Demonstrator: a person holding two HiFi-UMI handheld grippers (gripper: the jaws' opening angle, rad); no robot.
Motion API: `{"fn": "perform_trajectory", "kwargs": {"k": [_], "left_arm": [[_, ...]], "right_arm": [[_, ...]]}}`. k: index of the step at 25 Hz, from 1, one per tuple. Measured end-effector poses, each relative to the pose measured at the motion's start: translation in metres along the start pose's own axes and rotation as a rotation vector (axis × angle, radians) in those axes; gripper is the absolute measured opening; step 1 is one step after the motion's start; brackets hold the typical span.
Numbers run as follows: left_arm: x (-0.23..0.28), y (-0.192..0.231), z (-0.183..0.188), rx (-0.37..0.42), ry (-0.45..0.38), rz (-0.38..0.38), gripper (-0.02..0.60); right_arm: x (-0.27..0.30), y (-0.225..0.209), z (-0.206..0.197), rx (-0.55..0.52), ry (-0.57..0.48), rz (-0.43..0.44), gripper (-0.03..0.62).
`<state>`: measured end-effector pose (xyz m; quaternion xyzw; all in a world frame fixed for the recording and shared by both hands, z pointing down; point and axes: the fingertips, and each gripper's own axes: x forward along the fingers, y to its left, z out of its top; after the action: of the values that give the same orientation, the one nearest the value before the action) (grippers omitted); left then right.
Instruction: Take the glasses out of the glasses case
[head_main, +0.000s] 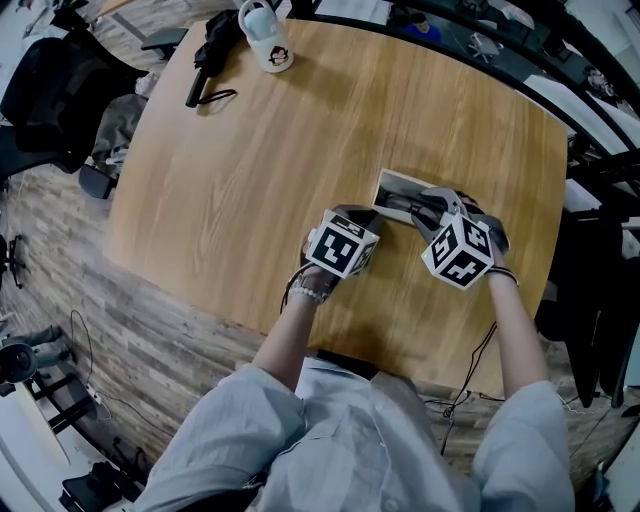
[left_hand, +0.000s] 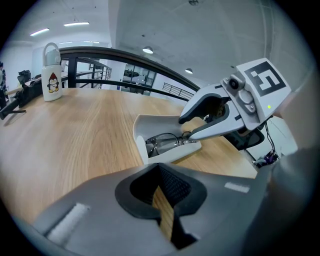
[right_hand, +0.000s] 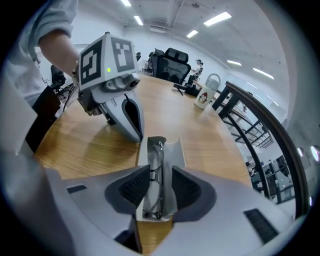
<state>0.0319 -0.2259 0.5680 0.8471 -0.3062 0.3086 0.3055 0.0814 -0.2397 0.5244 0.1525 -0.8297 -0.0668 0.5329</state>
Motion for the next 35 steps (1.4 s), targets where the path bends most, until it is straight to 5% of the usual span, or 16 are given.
{"fn": "perform_trajectory", "kwargs": {"k": [22, 35], "left_arm": [[-0.002, 0.003, 0.002, -0.021, -0.012, -0.002, 0.005], [-0.001, 0.003, 0.001, -0.022, -0.013, -0.004, 0.005]], "right_arm": [[0.021, 0.013, -0.007, -0.035, 0.096, 0.237, 0.063], [0.023, 0.008, -0.006, -0.039, 0.078, 0.041, 0.015]]}}
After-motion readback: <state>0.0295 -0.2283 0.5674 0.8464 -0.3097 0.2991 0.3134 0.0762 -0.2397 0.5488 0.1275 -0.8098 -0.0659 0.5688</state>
